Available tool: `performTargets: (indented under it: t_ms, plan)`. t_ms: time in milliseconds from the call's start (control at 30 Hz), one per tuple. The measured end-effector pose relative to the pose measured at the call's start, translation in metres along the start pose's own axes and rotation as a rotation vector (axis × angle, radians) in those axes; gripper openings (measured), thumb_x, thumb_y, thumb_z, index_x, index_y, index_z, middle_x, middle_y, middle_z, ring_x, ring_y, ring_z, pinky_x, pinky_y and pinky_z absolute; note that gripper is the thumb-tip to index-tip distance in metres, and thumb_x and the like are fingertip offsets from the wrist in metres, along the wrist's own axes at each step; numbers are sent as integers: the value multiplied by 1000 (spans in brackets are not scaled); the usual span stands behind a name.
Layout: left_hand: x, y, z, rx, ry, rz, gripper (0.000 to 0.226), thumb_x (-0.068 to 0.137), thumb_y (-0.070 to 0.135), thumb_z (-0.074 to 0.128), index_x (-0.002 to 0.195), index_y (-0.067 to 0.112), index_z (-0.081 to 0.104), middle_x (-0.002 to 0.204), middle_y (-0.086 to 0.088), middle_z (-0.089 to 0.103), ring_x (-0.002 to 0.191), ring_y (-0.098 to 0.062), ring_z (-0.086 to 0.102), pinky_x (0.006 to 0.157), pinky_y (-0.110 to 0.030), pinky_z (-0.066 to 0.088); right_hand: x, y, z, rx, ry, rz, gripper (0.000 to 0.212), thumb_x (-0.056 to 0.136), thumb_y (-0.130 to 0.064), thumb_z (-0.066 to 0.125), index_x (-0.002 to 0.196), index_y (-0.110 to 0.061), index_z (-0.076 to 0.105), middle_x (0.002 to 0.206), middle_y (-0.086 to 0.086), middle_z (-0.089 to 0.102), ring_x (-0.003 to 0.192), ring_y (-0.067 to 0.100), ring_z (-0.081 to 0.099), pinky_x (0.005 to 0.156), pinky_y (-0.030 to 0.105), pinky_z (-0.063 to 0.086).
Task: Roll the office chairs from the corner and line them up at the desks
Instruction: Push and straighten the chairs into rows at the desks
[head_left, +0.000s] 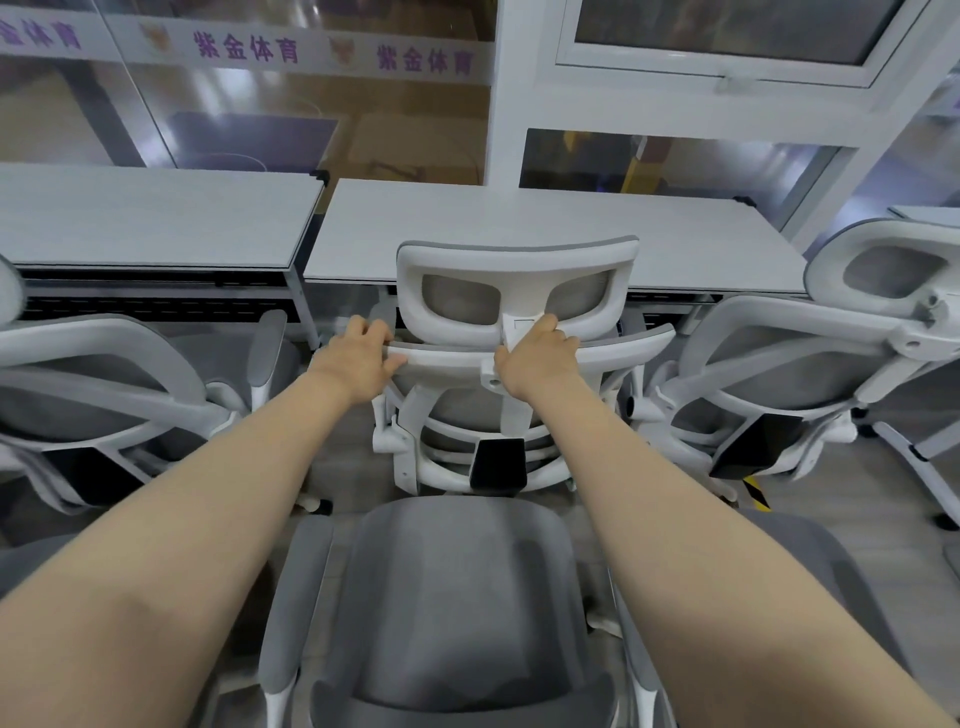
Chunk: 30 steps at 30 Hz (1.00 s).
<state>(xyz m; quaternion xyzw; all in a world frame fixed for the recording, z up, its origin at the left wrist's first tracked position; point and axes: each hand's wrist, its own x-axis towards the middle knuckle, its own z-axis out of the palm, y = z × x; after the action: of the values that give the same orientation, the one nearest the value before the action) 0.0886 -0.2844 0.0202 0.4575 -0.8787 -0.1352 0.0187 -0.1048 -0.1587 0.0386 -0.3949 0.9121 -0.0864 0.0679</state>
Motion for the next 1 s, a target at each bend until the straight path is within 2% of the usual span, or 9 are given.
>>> performTargets:
  t_ms: [167,267,433,500,633,733,1000]
  plan:
    - [1,-10,0,-16,-21,-26,42,92,54,46,118,21,42,126,-8,36,107,-36,50,88,-52,47,6,-12,8,-9,-15,3,59,91,-46,42,129,-2,29,125,15,44,110,31,43,77,34,25]
    - [3,-10,-2,5,-9,-12,40,93,53,46,116,20,42,123,-9,37,101,-36,53,85,-52,49,10,-10,6,8,-13,4,58,92,-45,43,128,-2,29,123,15,45,110,31,43,80,34,26]
    - [11,-13,-6,42,3,-10,40,93,52,47,114,18,43,117,-11,38,94,-36,57,83,-51,50,12,-14,-3,-67,1,-47,52,97,-40,38,126,2,31,123,14,43,110,29,46,99,37,30]
    - [13,-16,-8,50,-7,-20,40,94,52,46,115,18,43,119,-11,37,95,-36,57,83,-51,49,14,-19,0,-34,-3,-34,54,96,-42,40,126,2,31,123,13,45,113,29,46,98,36,29]
    - [17,-21,-13,42,-12,-19,40,94,50,48,117,17,43,121,-13,38,98,-38,56,84,-53,48,16,-25,7,44,-21,10,57,93,-45,44,126,0,31,123,13,47,114,30,45,85,33,26]
    - [19,-20,-16,44,-5,-15,41,94,49,48,118,16,44,121,-13,38,98,-39,56,84,-53,48,16,-26,8,66,-28,30,58,93,-44,43,127,0,30,124,13,45,115,30,43,82,32,24]
    - [15,-30,-12,25,11,-9,39,94,47,48,114,14,43,118,-14,37,96,-39,55,82,-53,50,7,-32,1,17,-33,-15,55,95,-42,42,126,1,30,123,14,46,111,28,46,97,36,32]
